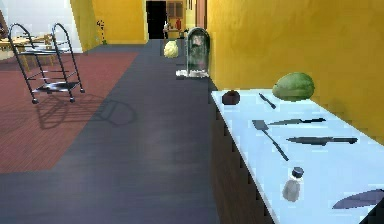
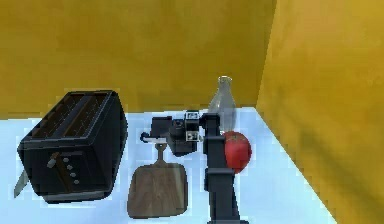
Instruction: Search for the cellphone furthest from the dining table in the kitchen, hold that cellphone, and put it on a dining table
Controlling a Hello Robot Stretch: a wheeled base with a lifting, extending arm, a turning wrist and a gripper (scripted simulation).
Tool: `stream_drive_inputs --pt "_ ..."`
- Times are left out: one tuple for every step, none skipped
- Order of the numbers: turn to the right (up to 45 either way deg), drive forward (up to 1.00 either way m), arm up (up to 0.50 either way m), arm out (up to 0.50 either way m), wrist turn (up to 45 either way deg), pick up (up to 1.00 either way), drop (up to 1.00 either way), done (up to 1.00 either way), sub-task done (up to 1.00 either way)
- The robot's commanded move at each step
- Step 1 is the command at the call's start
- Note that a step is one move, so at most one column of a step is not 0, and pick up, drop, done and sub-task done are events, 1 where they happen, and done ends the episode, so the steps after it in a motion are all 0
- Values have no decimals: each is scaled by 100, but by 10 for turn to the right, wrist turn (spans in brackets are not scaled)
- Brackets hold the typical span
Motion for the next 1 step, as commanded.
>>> stream_drive_inputs --pt "0 0 0 0 0 100 0 0 0"
